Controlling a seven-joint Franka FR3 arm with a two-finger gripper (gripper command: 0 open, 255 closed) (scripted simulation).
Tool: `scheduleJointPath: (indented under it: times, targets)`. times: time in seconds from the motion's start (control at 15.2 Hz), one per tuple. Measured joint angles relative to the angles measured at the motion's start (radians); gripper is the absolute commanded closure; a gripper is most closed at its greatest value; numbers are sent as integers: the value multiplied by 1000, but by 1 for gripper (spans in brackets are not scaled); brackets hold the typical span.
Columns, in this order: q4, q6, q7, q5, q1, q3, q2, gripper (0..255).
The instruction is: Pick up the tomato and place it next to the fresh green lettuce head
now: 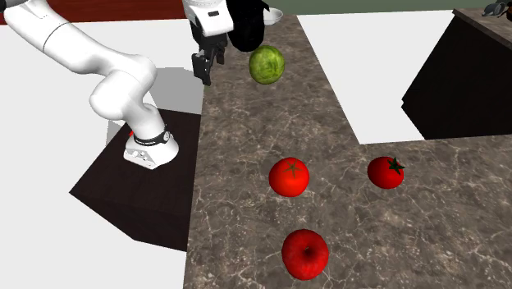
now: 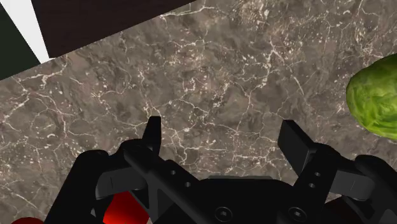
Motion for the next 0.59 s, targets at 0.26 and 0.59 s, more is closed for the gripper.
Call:
scheduleJointPath:
  times: [0.26, 0.59]
  targets:
    - [-2, 47, -72, -32, 0, -34, 41, 0]
    - [26, 176, -245, -94, 5, -118, 185, 0]
